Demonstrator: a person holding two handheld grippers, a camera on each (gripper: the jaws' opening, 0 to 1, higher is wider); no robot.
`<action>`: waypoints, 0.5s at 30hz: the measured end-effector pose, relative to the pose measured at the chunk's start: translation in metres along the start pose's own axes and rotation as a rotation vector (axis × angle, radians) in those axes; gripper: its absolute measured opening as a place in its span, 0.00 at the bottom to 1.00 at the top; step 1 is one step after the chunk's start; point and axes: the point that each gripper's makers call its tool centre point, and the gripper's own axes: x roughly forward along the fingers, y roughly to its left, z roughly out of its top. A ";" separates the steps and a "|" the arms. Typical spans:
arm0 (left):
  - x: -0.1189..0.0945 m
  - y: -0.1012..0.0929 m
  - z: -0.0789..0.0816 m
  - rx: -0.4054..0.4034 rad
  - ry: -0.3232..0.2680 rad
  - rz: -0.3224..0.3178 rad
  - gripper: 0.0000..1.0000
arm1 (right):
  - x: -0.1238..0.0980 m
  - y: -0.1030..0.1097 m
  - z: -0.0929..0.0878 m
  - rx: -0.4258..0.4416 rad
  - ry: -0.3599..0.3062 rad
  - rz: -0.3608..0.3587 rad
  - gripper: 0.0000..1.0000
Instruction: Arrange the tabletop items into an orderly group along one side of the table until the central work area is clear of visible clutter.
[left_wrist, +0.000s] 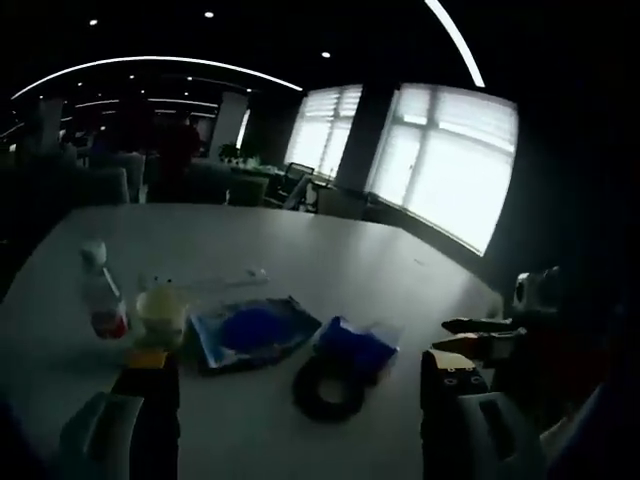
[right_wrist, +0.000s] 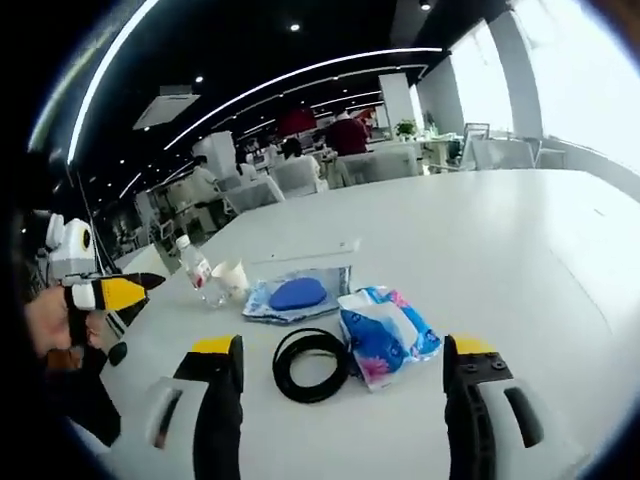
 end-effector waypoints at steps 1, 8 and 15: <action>-0.002 0.003 0.001 -0.013 0.014 0.003 0.99 | 0.001 0.001 0.001 -0.004 0.005 0.000 0.79; -0.011 0.012 0.004 -0.002 0.050 0.015 0.99 | 0.000 -0.013 0.032 -0.137 0.044 -0.046 0.71; -0.015 0.016 0.013 0.001 0.035 0.014 0.96 | 0.005 -0.018 0.056 -0.090 0.057 -0.022 0.67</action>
